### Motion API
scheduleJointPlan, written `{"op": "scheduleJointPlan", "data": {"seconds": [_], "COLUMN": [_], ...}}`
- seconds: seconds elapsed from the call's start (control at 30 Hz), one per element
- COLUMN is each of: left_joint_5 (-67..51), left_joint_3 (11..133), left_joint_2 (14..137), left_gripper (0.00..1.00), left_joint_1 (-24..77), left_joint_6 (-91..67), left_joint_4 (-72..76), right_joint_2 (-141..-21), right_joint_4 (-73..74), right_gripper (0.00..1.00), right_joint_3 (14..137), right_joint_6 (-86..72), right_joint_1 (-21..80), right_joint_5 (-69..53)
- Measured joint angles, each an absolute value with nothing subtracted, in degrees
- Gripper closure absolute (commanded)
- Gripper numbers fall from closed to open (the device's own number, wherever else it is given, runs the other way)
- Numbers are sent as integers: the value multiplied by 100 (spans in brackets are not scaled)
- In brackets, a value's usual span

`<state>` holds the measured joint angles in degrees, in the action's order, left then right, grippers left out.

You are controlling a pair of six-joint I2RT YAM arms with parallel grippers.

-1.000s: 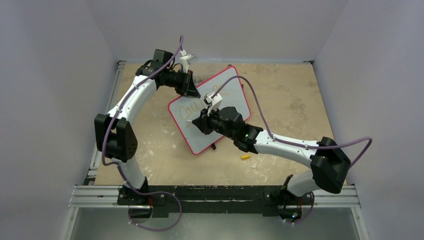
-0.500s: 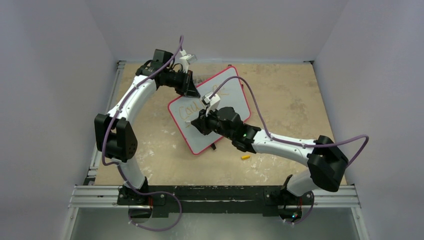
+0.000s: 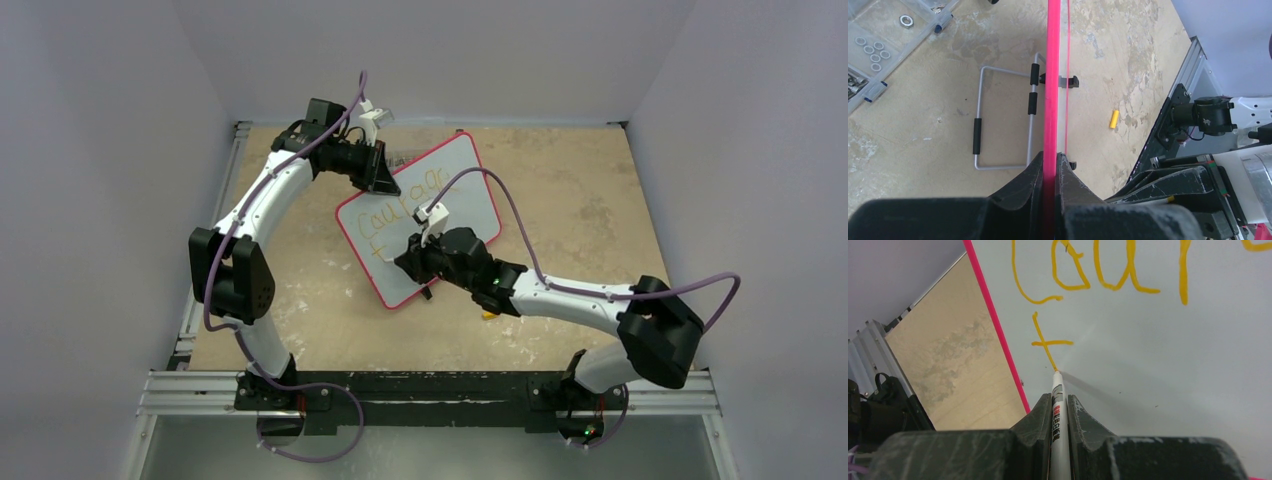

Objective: Write a sentence on the whiteboard

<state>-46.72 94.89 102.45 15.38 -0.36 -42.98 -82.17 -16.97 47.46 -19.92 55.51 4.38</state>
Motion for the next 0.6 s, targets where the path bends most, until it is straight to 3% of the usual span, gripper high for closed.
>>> {"op": "scheduleJointPlan", "data": {"seconds": [0.6], "left_joint_5": [-4676], "left_joint_3": [9489], "left_joint_2": [10245], "left_gripper": [100], "left_joint_1": [1538], "left_joint_6": [-36], "left_joint_4": [-4294], "right_joint_2": [-8086], "right_joint_4": [-1223], "right_gripper": [100], "right_joint_3": [4665], "right_joint_6": [-2080], "right_joint_1": [5566], "right_joint_5": [792]}}
